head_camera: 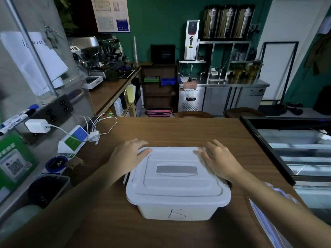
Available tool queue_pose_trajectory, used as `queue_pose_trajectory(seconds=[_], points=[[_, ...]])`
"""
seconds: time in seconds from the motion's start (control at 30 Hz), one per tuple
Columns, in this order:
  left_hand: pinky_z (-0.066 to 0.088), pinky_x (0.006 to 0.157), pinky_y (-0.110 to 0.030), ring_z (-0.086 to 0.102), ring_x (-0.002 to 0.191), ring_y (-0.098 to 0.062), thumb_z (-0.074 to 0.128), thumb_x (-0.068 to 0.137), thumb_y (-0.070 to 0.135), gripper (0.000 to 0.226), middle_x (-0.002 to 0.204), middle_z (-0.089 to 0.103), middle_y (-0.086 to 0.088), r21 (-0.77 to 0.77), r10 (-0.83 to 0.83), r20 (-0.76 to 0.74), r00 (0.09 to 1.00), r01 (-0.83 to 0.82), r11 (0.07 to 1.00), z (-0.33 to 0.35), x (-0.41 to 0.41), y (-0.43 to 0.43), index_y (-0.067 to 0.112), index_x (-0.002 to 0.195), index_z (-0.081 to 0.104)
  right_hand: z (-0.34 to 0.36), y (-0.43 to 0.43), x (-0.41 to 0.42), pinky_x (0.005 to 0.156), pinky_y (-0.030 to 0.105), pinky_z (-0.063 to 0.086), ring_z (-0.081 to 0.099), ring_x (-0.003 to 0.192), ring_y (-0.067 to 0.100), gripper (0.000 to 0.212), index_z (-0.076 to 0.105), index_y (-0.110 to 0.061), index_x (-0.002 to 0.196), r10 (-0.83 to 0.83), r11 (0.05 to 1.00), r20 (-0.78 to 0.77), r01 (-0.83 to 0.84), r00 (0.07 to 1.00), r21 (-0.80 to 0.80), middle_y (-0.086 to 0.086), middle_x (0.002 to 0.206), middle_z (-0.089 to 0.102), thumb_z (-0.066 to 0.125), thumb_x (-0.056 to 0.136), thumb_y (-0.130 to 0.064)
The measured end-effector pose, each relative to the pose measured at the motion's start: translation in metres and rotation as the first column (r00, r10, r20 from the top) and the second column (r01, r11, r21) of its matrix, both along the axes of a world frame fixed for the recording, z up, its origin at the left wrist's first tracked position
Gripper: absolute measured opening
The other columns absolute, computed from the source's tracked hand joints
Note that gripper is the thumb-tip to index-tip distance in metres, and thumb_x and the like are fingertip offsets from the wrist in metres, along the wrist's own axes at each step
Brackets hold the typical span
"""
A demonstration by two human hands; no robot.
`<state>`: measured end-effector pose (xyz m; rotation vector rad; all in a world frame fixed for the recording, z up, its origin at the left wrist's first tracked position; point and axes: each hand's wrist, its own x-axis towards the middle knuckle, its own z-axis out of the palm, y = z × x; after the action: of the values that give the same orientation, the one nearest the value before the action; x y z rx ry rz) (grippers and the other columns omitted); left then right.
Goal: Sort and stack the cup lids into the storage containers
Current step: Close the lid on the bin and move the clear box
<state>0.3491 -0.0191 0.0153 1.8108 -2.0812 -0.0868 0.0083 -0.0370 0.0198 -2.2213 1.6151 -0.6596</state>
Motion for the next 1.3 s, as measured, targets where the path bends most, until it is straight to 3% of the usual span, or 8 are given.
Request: queue_pose_trajectory(seconds=[0.27, 0.47, 0.53, 0.67, 0.77, 1.0, 1.2, 1.3], points=[[0.025, 0.124, -0.035, 0.022, 0.154, -0.007, 0.046, 0.092, 0.077, 0.077, 0.165, 0.029, 0.023, 0.168, -0.148, -0.116, 0.982, 0.167, 0.972, -0.012, -0.014, 0.021, 0.041, 0.159, 0.037, -0.003, 0.027, 0.006, 0.127, 0.034, 0.013, 0.002, 0.157, 0.005, 0.08, 0.026, -0.031, 0.162, 0.079, 0.994, -0.156, -0.065, 0.985, 0.089, -0.014, 0.17, 0.016, 0.035, 0.096, -0.076], [0.03, 0.121, -0.025, 0.018, 0.154, 0.001, 0.051, 0.101, 0.058, 0.06, 0.166, 0.025, 0.025, 0.203, -0.158, -0.236, 0.959, 0.208, 0.957, -0.009, -0.013, 0.021, 0.042, 0.158, 0.039, -0.006, 0.026, 0.003, 0.126, 0.037, 0.019, 0.009, 0.156, 0.005, 0.067, 0.04, -0.034, 0.156, 0.061, 0.99, 0.054, -0.067, 0.997, 0.125, -0.016, 0.169, 0.02, 0.046, 0.099, -0.067], [0.047, 0.098, -0.012, 0.03, 0.152, -0.004, 0.055, 0.104, 0.048, 0.051, 0.167, 0.024, 0.024, 0.212, -0.118, -0.376, 0.919, 0.209, 0.955, -0.009, -0.005, 0.021, 0.047, 0.153, 0.044, -0.006, 0.027, -0.004, 0.12, 0.041, 0.033, 0.034, 0.149, 0.015, 0.06, 0.045, -0.032, 0.154, -0.062, 0.99, 0.223, 0.032, 0.973, 0.135, -0.012, 0.167, 0.026, 0.054, 0.1, -0.056], [0.042, 0.107, -0.031, 0.047, 0.144, -0.019, 0.076, 0.089, 0.053, 0.074, 0.159, 0.047, 0.004, 0.341, 0.19, -0.466, 0.864, -0.023, 0.94, -0.011, 0.016, 0.024, 0.031, 0.154, 0.047, -0.003, 0.031, -0.021, 0.086, 0.036, 0.055, 0.065, 0.114, 0.018, 0.078, 0.048, -0.022, 0.148, -0.281, 0.921, 0.233, 0.193, 0.931, 0.338, 0.0, 0.134, 0.064, 0.069, 0.086, -0.066], [0.06, 0.092, -0.044, 0.074, 0.107, -0.025, 0.077, 0.064, 0.078, 0.093, 0.119, 0.075, -0.008, 0.584, 0.408, -0.475, 0.78, -0.067, 0.809, -0.007, 0.018, 0.022, 0.011, 0.128, 0.068, 0.003, 0.031, -0.025, 0.059, 0.035, 0.059, 0.073, 0.066, 0.016, 0.068, 0.075, -0.006, 0.095, -0.316, 0.883, 0.174, 0.221, 0.933, 0.414, 0.0, 0.075, 0.077, 0.071, 0.079, -0.073], [0.06, 0.063, -0.04, 0.07, 0.055, -0.024, 0.076, 0.086, 0.056, 0.067, 0.063, 0.069, -0.018, 0.395, 0.252, -0.206, 0.945, -0.155, 0.905, 0.013, 0.005, 0.023, -0.008, 0.072, 0.066, 0.009, 0.033, -0.017, 0.042, 0.027, 0.041, 0.058, 0.046, 0.015, 0.054, 0.059, -0.013, 0.06, -0.33, 0.94, 0.084, 0.318, 0.94, 0.123, -0.002, 0.049, 0.061, 0.081, 0.079, -0.059], [0.034, 0.052, -0.032, 0.048, 0.048, -0.014, 0.068, 0.098, 0.044, 0.05, 0.055, 0.047, -0.001, 0.24, 0.239, 0.088, 0.967, -0.254, 0.937, 0.023, -0.028, 0.024, 0.012, 0.067, 0.046, 0.011, 0.04, 0.009, 0.08, 0.042, 0.051, 0.068, 0.1, 0.039, 0.05, 0.05, -0.014, 0.142, -0.3, 0.952, -0.331, 0.304, 0.895, -0.04, 0.013, 0.105, 0.073, 0.048, 0.105, -0.048], [0.035, 0.052, -0.032, 0.054, 0.052, -0.018, 0.063, 0.102, 0.044, 0.05, 0.057, 0.047, -0.001, 0.213, 0.255, 0.112, 0.961, -0.273, 0.938, 0.023, -0.031, 0.027, 0.013, 0.067, 0.045, 0.008, 0.041, 0.008, 0.08, 0.043, 0.051, 0.067, 0.102, 0.041, 0.045, 0.047, -0.014, 0.144, -0.311, 0.947, -0.326, 0.321, 0.893, -0.025, 0.014, 0.106, 0.072, 0.043, 0.107, -0.039]])
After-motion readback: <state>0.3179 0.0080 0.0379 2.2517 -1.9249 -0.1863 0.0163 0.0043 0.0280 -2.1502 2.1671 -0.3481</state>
